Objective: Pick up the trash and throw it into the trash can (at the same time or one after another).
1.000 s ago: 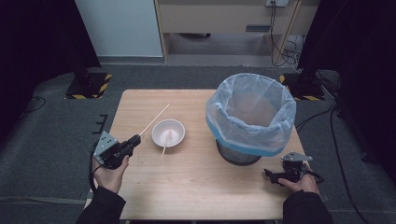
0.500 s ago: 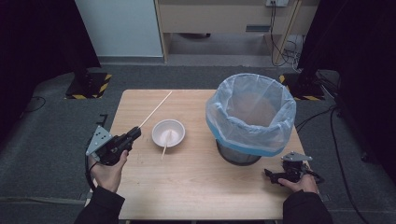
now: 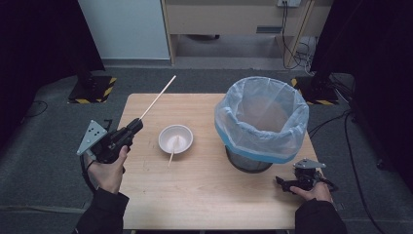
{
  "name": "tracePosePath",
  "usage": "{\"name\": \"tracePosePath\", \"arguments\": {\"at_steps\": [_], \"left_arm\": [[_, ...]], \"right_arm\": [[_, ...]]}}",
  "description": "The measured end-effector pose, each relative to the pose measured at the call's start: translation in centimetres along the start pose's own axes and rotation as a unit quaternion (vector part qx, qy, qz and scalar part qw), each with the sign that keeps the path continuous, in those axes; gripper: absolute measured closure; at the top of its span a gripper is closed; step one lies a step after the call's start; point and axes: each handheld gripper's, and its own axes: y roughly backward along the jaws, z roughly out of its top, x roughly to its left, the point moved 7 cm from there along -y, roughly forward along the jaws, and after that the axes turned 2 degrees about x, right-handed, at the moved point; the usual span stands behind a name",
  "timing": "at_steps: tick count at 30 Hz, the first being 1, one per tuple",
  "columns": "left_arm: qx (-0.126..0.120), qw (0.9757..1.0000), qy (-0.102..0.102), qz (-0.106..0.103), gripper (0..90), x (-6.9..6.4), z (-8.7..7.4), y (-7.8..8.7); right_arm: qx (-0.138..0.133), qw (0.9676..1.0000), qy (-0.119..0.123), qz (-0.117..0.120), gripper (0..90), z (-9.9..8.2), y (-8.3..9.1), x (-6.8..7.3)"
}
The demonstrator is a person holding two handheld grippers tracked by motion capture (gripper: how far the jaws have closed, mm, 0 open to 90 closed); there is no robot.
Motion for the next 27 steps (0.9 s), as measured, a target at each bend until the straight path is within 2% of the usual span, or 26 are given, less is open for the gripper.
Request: {"name": "tracePosePath", "arguments": {"at_steps": [6,18,27], "left_arm": [[-0.018,0.9998,-0.005,-0.009,85.5,-0.8,1.8,-1.0],[-0.033,0.9989,-0.010,-0.032,85.5,-2.8,3.7,-3.4],[-0.046,0.9968,-0.023,-0.062,85.5,-5.6,5.6,-5.7]], "right_arm": [[0.000,1.0000,0.000,0.000,3.5,0.0,0.0,0.0],[0.000,1.0000,0.000,0.000,3.4,0.0,0.0,0.0],[0.000,1.0000,0.001,0.001,3.4,0.0,0.0,0.0]]}}
